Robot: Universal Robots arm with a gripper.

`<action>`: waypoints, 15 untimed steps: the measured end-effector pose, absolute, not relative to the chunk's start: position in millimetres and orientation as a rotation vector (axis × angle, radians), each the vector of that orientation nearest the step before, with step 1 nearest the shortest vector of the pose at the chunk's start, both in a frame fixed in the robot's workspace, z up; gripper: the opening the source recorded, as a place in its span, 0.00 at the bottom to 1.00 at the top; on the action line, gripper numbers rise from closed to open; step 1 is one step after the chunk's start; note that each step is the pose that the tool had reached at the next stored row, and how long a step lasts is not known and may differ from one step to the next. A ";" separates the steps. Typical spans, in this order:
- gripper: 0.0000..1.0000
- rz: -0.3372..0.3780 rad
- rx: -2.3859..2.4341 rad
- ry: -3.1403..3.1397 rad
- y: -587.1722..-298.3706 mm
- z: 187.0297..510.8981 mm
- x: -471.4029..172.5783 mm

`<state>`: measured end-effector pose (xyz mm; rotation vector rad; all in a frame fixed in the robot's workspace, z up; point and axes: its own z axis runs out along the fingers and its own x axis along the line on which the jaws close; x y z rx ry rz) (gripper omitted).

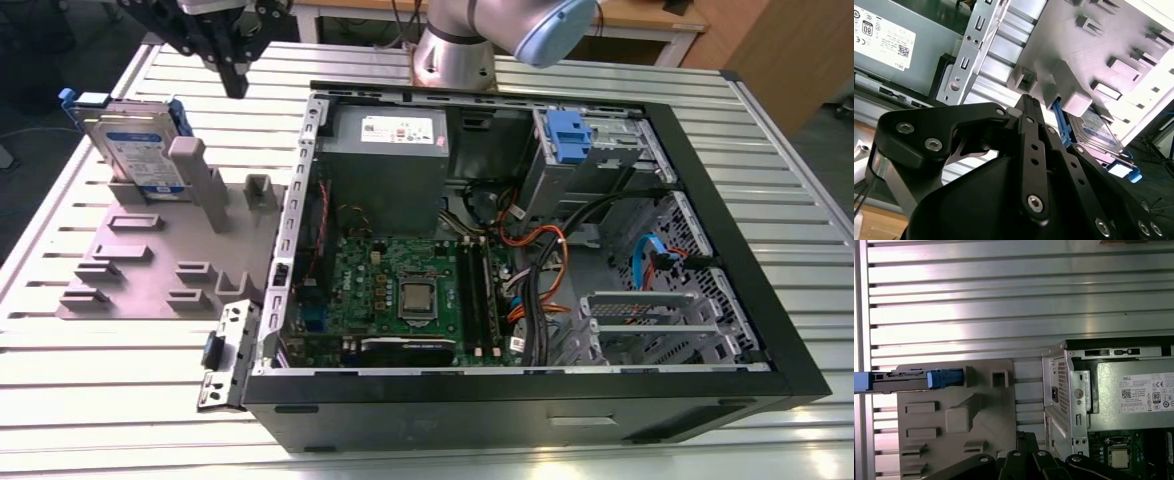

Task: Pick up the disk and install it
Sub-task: 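Reach for the disk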

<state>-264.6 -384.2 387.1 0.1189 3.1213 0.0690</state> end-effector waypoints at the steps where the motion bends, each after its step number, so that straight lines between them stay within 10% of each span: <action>1: 0.11 0.069 0.119 3.121 -384.0 387.0 -266.1; 15: 0.11 0.069 0.120 3.125 -369.9 384.4 -299.9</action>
